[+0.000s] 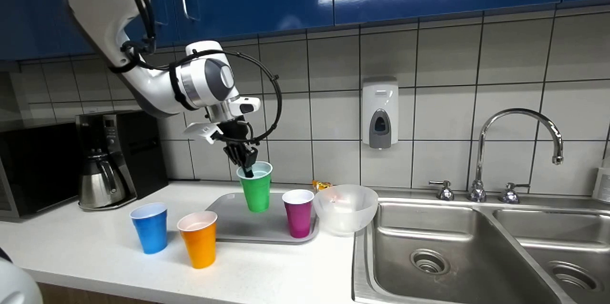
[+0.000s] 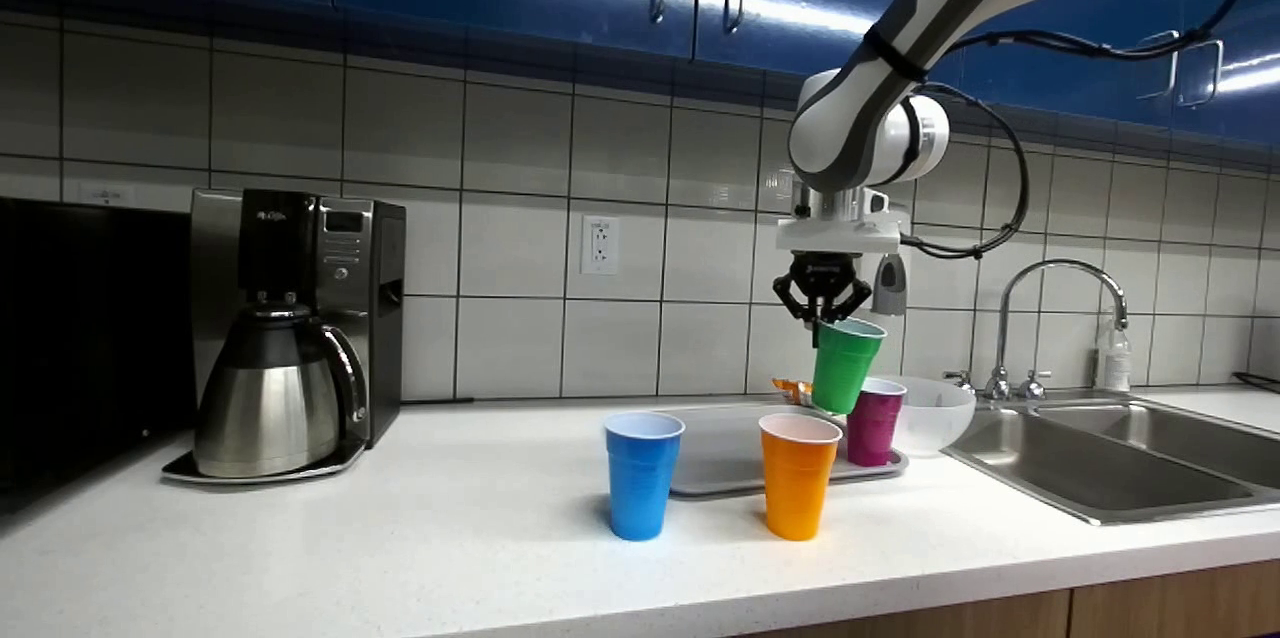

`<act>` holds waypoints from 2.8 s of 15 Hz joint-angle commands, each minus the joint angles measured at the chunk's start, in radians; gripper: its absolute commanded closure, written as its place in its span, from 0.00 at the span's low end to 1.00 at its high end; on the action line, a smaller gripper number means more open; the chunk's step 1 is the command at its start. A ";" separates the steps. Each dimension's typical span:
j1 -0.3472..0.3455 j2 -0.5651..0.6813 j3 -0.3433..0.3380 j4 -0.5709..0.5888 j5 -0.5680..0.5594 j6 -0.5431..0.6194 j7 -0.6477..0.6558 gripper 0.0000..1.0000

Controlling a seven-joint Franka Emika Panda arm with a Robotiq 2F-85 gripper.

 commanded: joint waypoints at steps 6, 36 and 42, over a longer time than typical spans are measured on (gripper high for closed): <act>0.040 0.218 -0.027 0.249 0.011 -0.082 0.016 0.99; 0.126 0.522 -0.146 0.563 0.003 -0.152 0.002 0.99; 0.134 0.551 -0.153 0.598 0.005 -0.165 0.005 0.99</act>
